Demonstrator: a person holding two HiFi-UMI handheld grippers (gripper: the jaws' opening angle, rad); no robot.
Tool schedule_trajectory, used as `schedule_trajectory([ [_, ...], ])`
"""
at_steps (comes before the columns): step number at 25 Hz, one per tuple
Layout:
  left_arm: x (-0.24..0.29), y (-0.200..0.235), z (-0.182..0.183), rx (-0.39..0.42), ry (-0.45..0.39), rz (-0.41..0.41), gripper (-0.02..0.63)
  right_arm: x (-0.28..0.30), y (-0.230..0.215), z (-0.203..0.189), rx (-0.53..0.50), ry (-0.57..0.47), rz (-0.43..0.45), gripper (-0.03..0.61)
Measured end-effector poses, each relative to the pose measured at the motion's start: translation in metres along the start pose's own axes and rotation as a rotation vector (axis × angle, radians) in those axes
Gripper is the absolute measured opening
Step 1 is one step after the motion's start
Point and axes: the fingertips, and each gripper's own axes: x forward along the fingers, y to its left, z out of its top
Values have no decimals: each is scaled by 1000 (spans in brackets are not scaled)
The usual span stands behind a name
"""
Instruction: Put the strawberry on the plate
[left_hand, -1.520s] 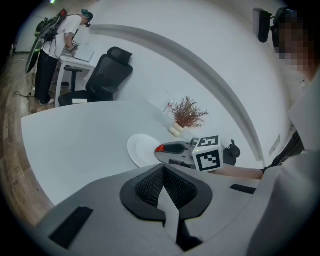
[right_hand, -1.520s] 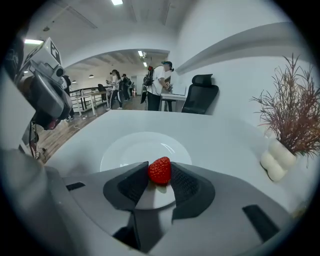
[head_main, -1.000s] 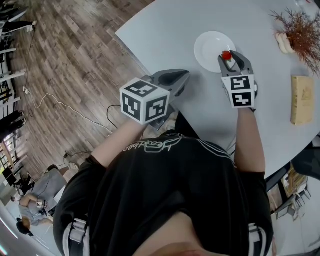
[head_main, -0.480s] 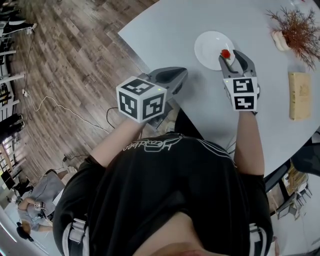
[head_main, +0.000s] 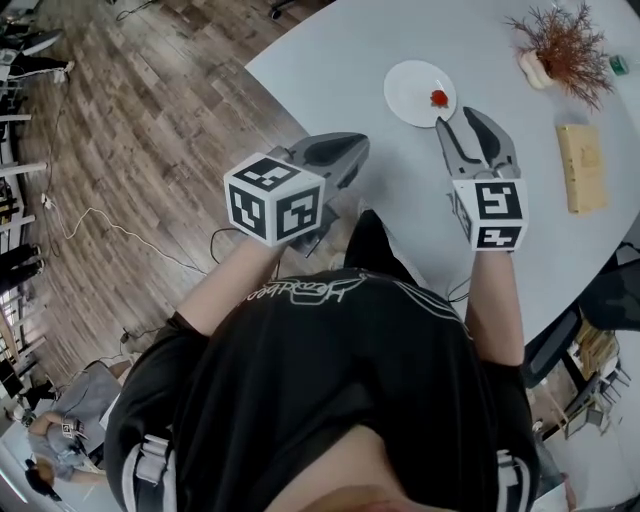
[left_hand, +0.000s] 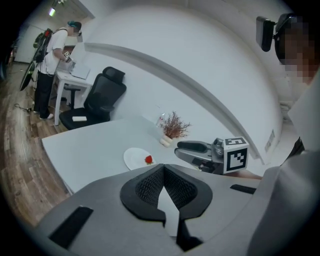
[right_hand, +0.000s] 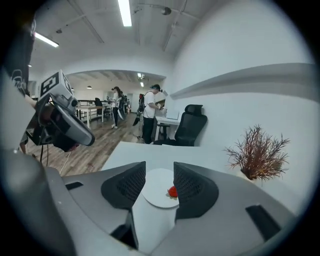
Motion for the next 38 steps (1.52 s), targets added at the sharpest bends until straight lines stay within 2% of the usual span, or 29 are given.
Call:
schedule_trajectory([
  [4, -27, -25, 2, 46, -30, -17, 6, -43, 27, 22, 4, -67, 14, 163],
  [11, -81, -73, 0, 150, -83, -45, 5, -127, 71, 51, -5, -186, -14, 56],
  [15, -114, -97, -5, 197, -108, -54, 6, -162, 103, 60, 33, -232, 36, 17],
  [20, -144, -118, -14, 227, -128, -62, 6, -184, 140, 62, 116, -251, 129, 12],
  [27, -176, -145, -38, 246, -140, -78, 6, -208, 185, 49, 206, -255, 214, 9],
  [32, -185, -154, -51, 248, -136, -84, 6, -213, 206, 41, 202, -240, 239, 9],
  [38, -192, -162, -56, 254, -134, -90, 6, -220, 210, 43, 209, -241, 240, 9],
])
